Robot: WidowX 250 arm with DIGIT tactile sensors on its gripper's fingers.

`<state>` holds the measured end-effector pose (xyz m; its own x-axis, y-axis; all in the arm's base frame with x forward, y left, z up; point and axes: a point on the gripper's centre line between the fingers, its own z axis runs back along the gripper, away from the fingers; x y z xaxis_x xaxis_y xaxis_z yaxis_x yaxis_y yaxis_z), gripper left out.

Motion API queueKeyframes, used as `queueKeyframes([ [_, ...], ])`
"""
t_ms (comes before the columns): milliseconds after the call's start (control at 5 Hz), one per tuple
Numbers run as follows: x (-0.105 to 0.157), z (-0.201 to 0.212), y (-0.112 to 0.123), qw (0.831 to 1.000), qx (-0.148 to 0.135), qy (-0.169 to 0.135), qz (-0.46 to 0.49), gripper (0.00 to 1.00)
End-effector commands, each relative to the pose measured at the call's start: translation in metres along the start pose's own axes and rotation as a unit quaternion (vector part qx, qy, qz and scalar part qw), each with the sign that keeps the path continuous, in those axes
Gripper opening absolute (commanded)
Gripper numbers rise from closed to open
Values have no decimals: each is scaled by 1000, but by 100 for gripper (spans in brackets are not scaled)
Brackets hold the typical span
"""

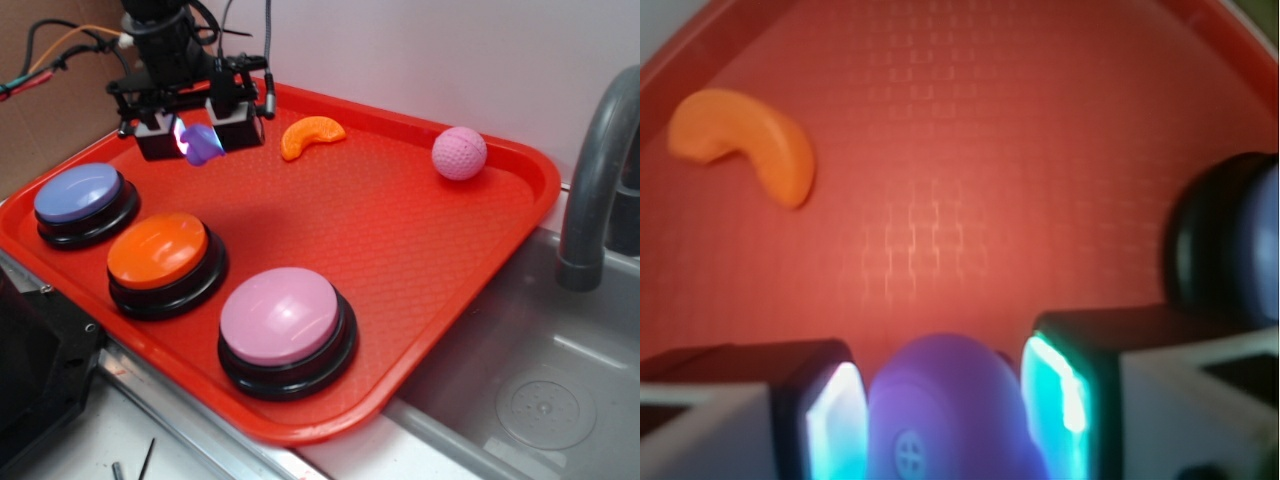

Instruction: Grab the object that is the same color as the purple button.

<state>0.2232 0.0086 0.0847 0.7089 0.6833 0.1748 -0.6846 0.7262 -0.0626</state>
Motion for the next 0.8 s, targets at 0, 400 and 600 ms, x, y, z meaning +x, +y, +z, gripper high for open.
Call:
queueKeyframes([
  [0, -27, 90, -10, 984, -64, 39, -164, 0],
  [400, -15, 135, -6, 976, -93, 73, -183, 0],
  [600, 6, 151, -11, 980, -101, 92, -146, 0],
])
